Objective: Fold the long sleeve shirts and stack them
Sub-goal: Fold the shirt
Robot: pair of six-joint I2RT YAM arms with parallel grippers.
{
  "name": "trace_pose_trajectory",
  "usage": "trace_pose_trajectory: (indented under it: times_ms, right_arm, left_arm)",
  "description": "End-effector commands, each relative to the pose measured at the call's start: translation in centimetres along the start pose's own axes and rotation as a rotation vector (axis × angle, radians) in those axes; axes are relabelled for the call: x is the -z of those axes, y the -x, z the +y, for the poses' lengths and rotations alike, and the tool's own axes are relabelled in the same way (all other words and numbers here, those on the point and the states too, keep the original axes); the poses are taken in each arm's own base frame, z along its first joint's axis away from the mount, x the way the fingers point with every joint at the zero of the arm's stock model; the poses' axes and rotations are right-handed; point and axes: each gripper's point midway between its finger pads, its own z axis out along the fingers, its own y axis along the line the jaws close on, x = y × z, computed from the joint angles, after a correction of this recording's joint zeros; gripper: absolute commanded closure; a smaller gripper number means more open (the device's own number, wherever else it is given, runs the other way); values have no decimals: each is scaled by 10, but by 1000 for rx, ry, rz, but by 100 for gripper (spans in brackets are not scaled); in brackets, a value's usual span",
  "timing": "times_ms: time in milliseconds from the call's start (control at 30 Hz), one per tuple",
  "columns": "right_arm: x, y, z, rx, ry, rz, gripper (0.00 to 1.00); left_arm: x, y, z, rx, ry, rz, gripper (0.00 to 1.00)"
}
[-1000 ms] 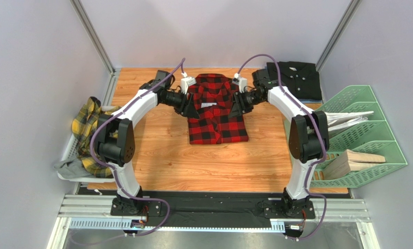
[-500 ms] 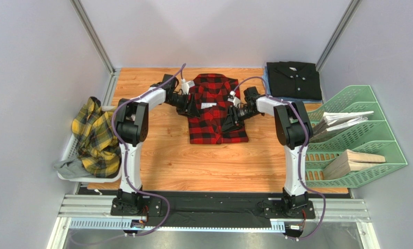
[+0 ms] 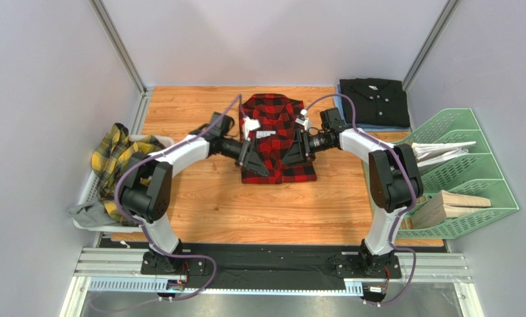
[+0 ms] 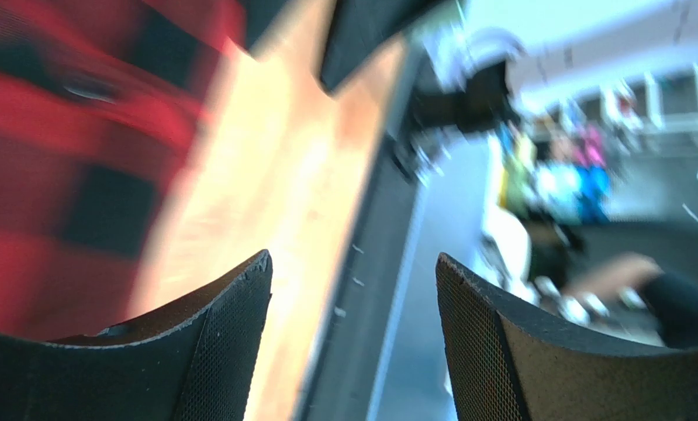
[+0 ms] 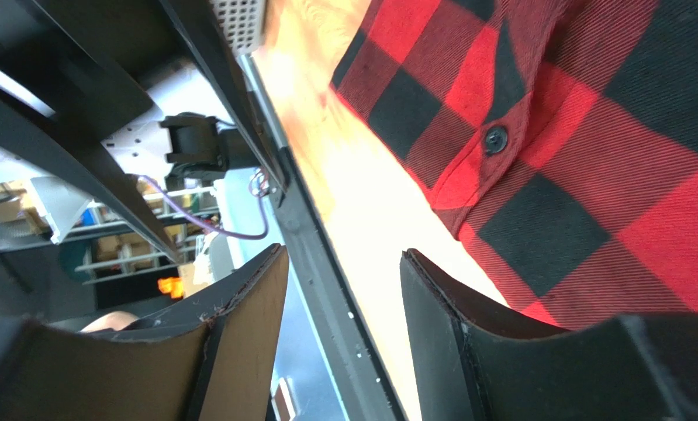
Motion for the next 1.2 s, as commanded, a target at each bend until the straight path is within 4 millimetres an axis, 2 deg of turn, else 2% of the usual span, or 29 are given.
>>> trace_pose_trajectory:
  times_ms: [0, 33, 67, 167, 267, 333, 400, 433, 533, 600, 667, 733, 800, 867, 900, 967, 1067, 1133, 1167]
  right_arm:
    - [-12, -15, -16, -79, 36, 41, 45]
    - [-14, -17, -22, -92, 31, 47, 46]
    - [-16, -20, -31, -101, 26, 54, 46]
    - [-24, -29, -62, -154, 1, 75, 47]
    - [-31, -33, -85, -198, -15, 92, 48]
    - [-35, -35, -89, -233, -10, 95, 48]
    - [-36, -33, -88, -245, -6, 75, 48]
    - [-34, -31, -81, -241, 2, 67, 48]
    - [-29, -28, -63, -229, 29, 55, 48]
    - [-18, -20, -39, -172, 45, 26, 48]
    - [-13, -15, -18, -136, 65, 10, 48]
    - [-15, -15, -11, -126, 67, 12, 48]
    - [-24, -22, -20, -143, 56, 37, 48]
    - [-27, -25, -37, -175, 43, 50, 49]
    - [-31, -30, -53, -208, 28, 65, 50]
    - [-27, -33, -69, -220, 12, 77, 51]
    - [-24, -49, -88, -277, -13, 104, 52]
    - [-31, -55, -88, -277, -9, 109, 52]
    - [-36, -66, -88, -306, -10, 115, 52]
  left_arm:
    - [-35, -29, 4, 129, -92, 70, 26]
    - [-39, -30, 13, 153, -73, 67, 26]
    - [-46, -31, 29, 183, -68, 71, 26]
    - [-49, -35, 76, 249, 34, 83, 26]
    - [-40, -38, 117, 351, 99, 71, 27]
    - [-29, -39, 125, 418, 91, 58, 27]
    - [-22, -46, 124, 436, 88, 65, 27]
    - [-18, -55, 121, 437, 92, 90, 27]
    - [-5, -52, 97, 349, 69, 94, 27]
    - [4, -35, 71, 192, 58, 58, 27]
    - [3, -23, 45, 67, 48, 49, 26]
    - [-7, -24, 34, 34, 28, 73, 25]
    - [-16, -29, 41, 80, 32, 85, 26]
    - [-23, -37, 64, 143, 53, 89, 27]
    - [-25, -40, 73, 153, 70, 94, 27]
    - [-24, -50, 98, 220, 114, 107, 27]
    - [-12, -60, 131, 311, 211, 104, 29]
    - [0, -65, 145, 360, 258, 104, 29]
    - [5, -65, 149, 364, 276, 101, 29]
